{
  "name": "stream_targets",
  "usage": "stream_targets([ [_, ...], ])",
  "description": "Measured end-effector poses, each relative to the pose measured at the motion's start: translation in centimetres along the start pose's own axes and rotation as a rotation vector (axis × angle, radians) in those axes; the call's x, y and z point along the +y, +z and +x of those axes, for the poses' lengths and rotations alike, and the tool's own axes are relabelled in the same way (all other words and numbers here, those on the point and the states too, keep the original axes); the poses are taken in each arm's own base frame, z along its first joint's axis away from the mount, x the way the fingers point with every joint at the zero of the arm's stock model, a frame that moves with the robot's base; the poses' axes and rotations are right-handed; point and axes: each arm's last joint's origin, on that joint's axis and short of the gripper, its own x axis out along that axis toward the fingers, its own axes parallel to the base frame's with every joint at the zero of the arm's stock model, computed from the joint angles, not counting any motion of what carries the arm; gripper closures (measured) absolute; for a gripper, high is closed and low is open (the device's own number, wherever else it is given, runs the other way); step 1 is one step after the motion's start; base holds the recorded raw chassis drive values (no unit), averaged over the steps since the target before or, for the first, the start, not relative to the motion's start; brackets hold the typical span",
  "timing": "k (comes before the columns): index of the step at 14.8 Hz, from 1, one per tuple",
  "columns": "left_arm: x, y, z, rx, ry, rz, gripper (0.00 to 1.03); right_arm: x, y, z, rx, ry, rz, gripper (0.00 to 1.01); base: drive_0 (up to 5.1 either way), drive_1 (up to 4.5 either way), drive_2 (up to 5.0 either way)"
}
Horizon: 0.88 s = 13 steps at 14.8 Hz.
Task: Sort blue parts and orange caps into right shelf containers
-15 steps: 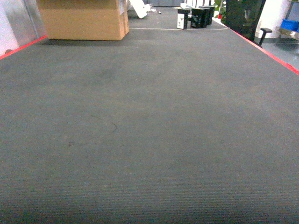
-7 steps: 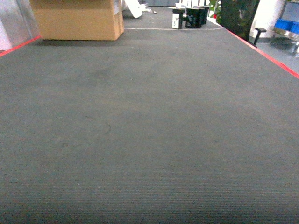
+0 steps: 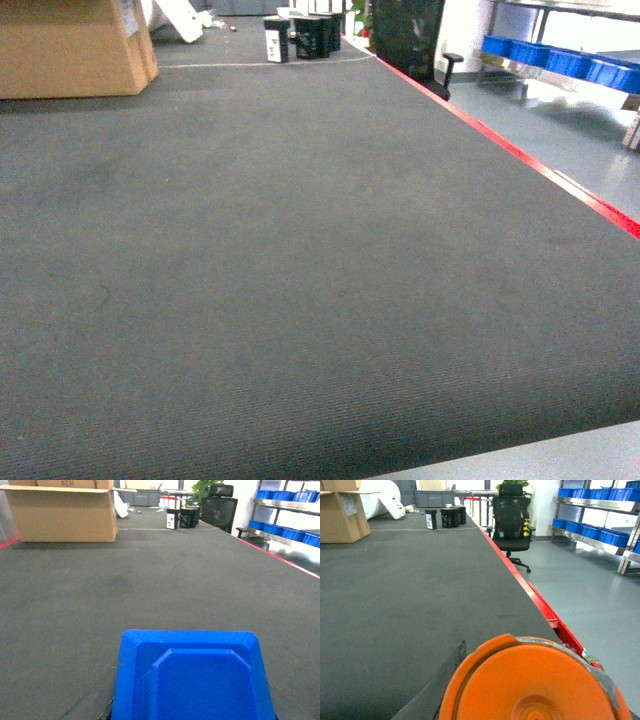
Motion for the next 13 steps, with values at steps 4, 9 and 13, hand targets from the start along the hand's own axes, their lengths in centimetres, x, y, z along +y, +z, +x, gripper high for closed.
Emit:
stream_targets([
  [4,0.0,0.0,0.0,0.0,0.0,0.0,0.61,0.0,0.0,0.0,0.0,0.0,0.0,0.57,-1.6,-1.6,-1.6],
  [9,0.0,0.0,0.0,0.0,0.0,0.0,0.61,0.0,0.0,0.0,0.0,0.0,0.0,0.57,-1.6,-1.61,-1.6],
  [13,0.0,0.0,0.0,0.0,0.0,0.0,0.61,0.0,0.0,0.0,0.0,0.0,0.0,0.57,-1.6,-1.62,-1.6],
])
